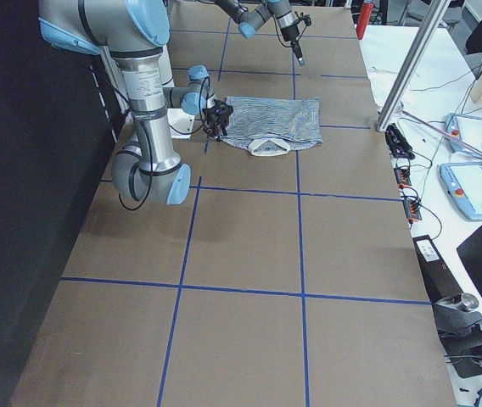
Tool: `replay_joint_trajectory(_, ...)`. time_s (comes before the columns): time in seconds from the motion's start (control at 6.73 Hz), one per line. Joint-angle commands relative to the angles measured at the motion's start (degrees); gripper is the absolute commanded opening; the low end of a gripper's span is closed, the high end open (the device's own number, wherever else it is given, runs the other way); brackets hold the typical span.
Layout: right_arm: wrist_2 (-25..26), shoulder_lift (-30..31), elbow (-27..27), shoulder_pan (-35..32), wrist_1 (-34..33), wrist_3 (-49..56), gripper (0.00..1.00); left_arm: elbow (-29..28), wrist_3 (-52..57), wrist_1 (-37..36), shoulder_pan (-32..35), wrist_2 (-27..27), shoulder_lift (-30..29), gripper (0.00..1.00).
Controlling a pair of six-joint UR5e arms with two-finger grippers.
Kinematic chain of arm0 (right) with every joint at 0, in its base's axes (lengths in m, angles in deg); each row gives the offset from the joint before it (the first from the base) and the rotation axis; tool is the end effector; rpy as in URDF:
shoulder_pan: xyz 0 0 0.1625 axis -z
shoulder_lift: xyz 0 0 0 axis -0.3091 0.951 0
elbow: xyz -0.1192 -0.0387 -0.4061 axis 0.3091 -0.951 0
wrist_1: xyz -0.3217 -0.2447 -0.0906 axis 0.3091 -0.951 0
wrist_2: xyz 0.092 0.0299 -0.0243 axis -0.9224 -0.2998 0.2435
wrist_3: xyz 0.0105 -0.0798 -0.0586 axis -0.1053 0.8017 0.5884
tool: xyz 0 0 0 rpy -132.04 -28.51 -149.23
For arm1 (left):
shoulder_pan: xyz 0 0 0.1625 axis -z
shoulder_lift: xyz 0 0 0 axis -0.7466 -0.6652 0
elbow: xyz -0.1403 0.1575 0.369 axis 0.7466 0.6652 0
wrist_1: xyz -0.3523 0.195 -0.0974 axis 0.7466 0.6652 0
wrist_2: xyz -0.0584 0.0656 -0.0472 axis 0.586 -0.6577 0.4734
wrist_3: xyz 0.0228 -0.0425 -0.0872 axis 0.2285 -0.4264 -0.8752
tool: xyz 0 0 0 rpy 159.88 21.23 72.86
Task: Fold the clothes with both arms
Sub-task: 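Move the left gripper down to the other near corner of the shirt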
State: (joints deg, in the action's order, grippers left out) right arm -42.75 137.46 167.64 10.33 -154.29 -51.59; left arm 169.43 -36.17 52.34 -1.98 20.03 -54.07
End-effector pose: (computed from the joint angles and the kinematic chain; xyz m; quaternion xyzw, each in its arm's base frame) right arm -0.5808 -0.2300 0.2829 0.0010 -0.3645 0.3518 0.8622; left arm 0.3661 -0.5426 0.3037 0.2076 0.5212 -0.1438 0.8152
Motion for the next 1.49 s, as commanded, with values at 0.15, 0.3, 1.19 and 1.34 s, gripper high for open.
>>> replay_joint_trajectory(0.15,-0.1,-0.2,0.2,-0.3,0.1,0.7,0.00,0.0,0.0,0.0,0.0,0.0,0.2,0.50)
replay_joint_trajectory(0.3,-0.1,-0.2,0.4,-0.4,0.1,0.7,0.00,0.0,0.0,0.0,0.0,0.0,0.2,0.50)
replay_joint_trajectory(1.19,-1.7,0.8,4.5,-1.0,0.1,0.5,0.00,15.2,-29.7,-1.0,-19.9,-11.7,12.1,0.50)
replay_joint_trajectory(1.34,-1.7,0.8,4.5,-1.0,0.1,0.4,0.00,16.9,-33.9,-1.1,-25.6,-14.3,13.7,0.51)
